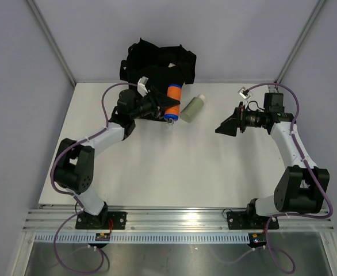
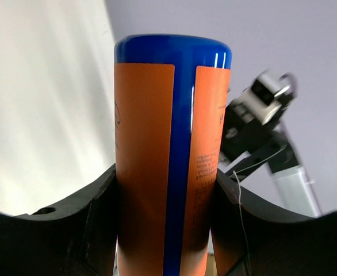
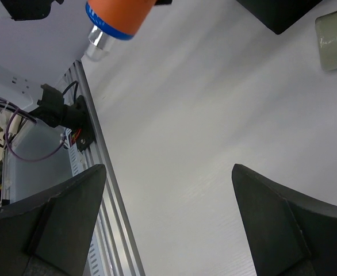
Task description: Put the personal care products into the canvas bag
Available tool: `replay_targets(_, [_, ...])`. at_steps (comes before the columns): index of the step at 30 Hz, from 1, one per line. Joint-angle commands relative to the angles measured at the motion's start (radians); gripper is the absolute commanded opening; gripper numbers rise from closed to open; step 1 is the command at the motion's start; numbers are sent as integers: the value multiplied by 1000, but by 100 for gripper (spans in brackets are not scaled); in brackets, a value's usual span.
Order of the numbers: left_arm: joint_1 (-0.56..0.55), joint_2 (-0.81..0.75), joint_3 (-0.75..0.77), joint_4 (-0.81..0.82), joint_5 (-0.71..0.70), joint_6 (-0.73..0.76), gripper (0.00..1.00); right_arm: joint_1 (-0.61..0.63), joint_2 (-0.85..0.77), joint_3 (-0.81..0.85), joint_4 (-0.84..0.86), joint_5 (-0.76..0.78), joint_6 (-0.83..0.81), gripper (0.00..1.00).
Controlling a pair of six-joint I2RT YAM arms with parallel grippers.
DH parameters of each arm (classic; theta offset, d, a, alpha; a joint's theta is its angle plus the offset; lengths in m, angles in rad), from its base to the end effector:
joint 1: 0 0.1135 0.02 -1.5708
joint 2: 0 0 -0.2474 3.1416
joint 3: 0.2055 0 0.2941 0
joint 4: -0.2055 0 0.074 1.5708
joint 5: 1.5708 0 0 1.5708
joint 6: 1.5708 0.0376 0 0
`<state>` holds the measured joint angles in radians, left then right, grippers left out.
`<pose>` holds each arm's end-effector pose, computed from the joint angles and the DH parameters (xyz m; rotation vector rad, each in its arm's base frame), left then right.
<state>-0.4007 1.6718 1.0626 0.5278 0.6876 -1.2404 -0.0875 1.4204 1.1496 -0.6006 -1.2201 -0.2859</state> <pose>0.3757 -0.1851 0.2357 -0.1999 1.9708 -1.7276 0.3342 0.0061 0.2724 -0.6948 1.9107 1.2198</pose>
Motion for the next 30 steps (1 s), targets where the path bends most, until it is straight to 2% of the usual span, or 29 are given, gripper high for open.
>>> replay_targets(1, [19, -47, 132, 175, -43, -183, 0, -8, -29, -10, 50, 4, 31, 99])
replay_targets(5, [39, -23, 274, 114, -129, -248, 0, -8, -34, -19, 67, 10, 47, 100])
replay_targets(9, [52, 11, 427, -68, -200, -270, 0, -8, -37, -24, 76, 11, 54, 99])
replay_targets(14, [77, 112, 539, -81, -272, -496, 2, -8, -38, -28, 87, 10, 65, 99])
replay_targets(16, [79, 141, 606, -120, -293, -580, 11, -8, -41, -34, 94, 10, 71, 100])
replay_targets(19, [80, 187, 706, -205, -345, -606, 29, -8, -47, -39, 101, 7, 76, 99])
replay_targets(21, [82, 213, 762, -244, -378, -611, 37, -8, -54, -42, 104, 10, 76, 99])
replay_targets(22, [82, 221, 783, -262, -385, -610, 46, -9, -54, -42, 104, 10, 76, 100])
replay_targets(25, [83, 250, 841, -311, -405, -600, 55, -9, -61, -47, 111, 11, 76, 99])
replay_targets(28, [86, 267, 853, -319, -419, -605, 60, -12, -63, -51, 114, 11, 77, 100])
replay_targets(30, [88, 273, 856, -318, -422, -610, 67, -15, -61, -51, 117, 8, 82, 99])
